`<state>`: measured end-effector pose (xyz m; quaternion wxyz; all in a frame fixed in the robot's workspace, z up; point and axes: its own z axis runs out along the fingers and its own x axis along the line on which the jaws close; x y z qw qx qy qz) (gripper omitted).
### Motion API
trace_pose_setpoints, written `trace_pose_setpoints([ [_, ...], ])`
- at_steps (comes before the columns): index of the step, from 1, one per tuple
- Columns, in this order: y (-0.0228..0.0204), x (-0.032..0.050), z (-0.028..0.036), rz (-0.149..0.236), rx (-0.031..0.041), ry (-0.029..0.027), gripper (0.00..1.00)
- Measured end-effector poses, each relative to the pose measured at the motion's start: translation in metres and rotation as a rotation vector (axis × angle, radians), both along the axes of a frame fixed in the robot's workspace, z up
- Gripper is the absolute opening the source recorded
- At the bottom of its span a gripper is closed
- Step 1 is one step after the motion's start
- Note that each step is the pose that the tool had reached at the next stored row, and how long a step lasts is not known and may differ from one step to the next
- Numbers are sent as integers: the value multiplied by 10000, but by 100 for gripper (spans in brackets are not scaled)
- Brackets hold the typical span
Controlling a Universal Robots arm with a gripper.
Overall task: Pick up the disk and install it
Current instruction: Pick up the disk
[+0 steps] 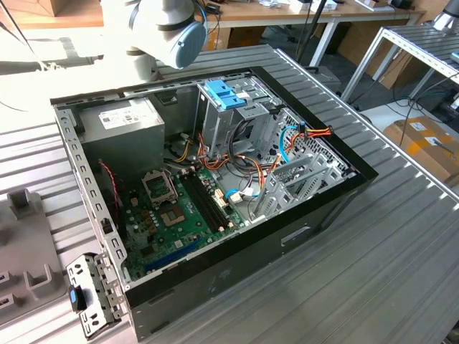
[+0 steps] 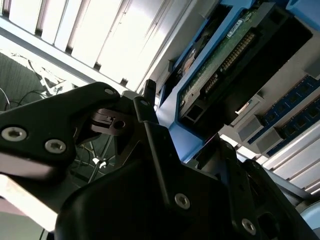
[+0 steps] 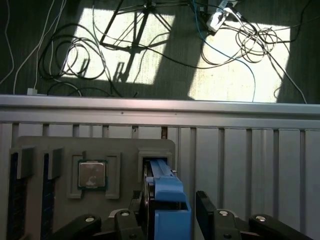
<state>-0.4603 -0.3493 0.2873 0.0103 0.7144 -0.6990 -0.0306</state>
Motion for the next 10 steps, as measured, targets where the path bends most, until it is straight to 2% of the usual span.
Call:
trace_pose_setpoints([
  [10, 0, 0, -87, 64, -4, 4, 54],
])
